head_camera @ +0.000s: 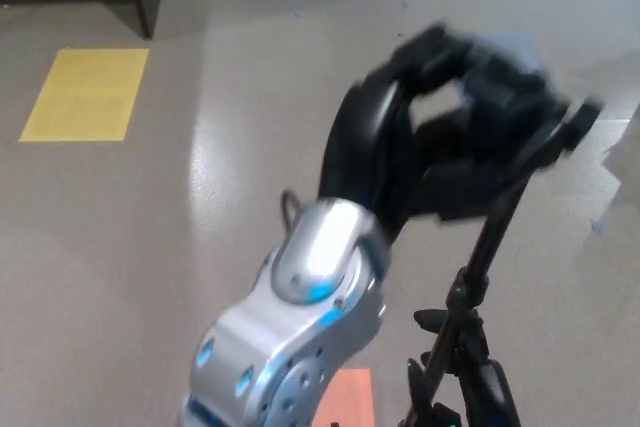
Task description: A phone stand is kept on the floor and the robot uses both its hands to grab it and uses its left hand to extend the phone stand by pulling it upwards
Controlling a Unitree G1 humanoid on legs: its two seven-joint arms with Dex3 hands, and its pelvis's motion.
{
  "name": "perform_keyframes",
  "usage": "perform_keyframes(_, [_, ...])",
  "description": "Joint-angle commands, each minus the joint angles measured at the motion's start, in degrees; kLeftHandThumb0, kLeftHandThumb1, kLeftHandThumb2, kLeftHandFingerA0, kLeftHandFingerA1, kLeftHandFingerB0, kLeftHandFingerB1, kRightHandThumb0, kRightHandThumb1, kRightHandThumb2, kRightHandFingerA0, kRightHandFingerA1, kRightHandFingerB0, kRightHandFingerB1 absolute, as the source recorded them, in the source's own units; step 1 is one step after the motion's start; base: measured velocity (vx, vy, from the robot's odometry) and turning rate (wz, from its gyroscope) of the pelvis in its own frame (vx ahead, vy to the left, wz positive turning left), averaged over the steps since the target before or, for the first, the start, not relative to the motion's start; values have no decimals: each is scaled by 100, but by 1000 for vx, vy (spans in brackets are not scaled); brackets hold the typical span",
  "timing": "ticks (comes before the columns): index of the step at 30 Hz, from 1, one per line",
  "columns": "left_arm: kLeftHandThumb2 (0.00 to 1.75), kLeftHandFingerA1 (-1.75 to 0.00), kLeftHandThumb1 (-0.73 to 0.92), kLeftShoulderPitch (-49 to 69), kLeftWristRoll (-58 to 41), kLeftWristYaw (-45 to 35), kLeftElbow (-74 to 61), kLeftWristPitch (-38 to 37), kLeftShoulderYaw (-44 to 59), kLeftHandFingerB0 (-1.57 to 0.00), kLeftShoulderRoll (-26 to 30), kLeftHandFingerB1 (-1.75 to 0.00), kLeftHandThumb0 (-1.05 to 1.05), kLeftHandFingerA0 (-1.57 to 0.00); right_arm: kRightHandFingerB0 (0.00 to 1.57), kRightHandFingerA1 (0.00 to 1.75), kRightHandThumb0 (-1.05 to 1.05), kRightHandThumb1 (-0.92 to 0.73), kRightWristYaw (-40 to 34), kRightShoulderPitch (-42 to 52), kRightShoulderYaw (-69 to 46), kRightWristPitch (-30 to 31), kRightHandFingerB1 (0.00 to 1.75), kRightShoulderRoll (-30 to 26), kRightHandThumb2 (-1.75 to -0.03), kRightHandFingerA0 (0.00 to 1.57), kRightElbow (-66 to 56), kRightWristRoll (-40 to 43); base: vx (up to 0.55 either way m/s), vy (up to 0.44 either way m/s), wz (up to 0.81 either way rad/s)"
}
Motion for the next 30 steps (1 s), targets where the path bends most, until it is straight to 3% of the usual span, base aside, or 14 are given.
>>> perform_keyframes(1, [93,-175,36,-2099,-917,731,-494,361,911,-77,-1541,-175,-11,-104,114,135,-105,-74,-127,6,-136,-74,126,-172,-122,136,268,178,0,0,0])
perform_keyframes(3, [95,-175,37,-2550,-1040,794,-422,358,1130,-76,-1462,-175,-12,-103,114,135,-105,-74,-119,-13,-151,-112,126,-165,-122,135,301,196,0,0,0])
perform_keyframes(4, [98,-151,37,-3119,-1134,941,-314,389,1390,-103,-1336,-136,-20,-134,120,136,-105,-74,-162,-31,-124,7,131,-184,-124,135,299,142,0,0,0])
perform_keyframes(6, [99,-150,36,-3555,-1261,1011,-188,365,1604,-101,-1194,-134,-18,-134,111,134,-105,-92,-192,-45,-114,2,134,-197,-76,121,307,118,0,0,0])
perform_keyframes(7, [100,-153,37,-3858,-1379,1018,-68,307,1749,-103,-1083,-136,-18,-136,112,131,-103,-73,-267,-62,-96,-10,126,-200,-120,125,326,76,0,0,0])
perform_keyframes(9, [93,-175,42,-4203,-1520,993,70,280,1901,-67,-903,-175,-15,-102,119,132,-105,-72,-268,-52,-101,-14,130,-185,-104,125,324,86,0,0,0])
perform_keyframes(11, [92,-175,41,-4701,-1712,1092,305,239,2141,-67,-693,-175,-13,-102,118,138,-99,-69,-265,-39,-120,-35,126,-151,-120,138,313,119,0,0,0])
perform_keyframes(12, [96,-148,36,-5140,-1759,1107,541,224,2304,-103,-451,-134,-23,-132,113,139,-105,-75,-274,-35,-127,-67,124,-128,-122,138,324,131,0,0,0])
perform_keyframes(13, [91,-175,44,-5380,-1801,1027,720,169,2385,-64,-286,-175,-15,-101,117,137,-98,-69,-234,-34,-144,-61,124,-122,-119,140,330,161,0,0,0])
perform_keyframes(17, [97,-175,40,-6150,-2136,1082,1343,36,2744,-53,57,-175,-13,-99,112,141,-105,-75,-318,-25,-112,17,124,-113,-122,148,359,103,0,0,0])
perform_keyframes(18, [99,-175,40,-6506,-2193,1119,1658,-21,2886,-21,214,-72,-13,-98,113,140,-105,-74,-282,6,-136,16,123,-93,-122,148,340,146,0,0,0])
perform_keyframes(22, [98,-175,41,-7111,-2233,1095,2275,-135,3109,-44,520,-117,-15,-102,114,141,-105,-74,-196,33,-170,-28,123,-81,-122,149,350,215,0,0,0])
perform_keyframes(23, [103,-175,39,-7215,-2282,1108,2385,-169,3170,-37,545,-167,-13,-101,112,139,-105,-74,-191,24,-177,-20,122,-83,-121,146,359,222,0,0,0])
perform_keyframes(30, [100,-175,40,-7641,-2185,992,2753,-154,3310,-41,751,-124,-17,-99,112,138,-105,-73,-126,-13,-203,0,123,-105,-121,145,363,260,0,0,0])
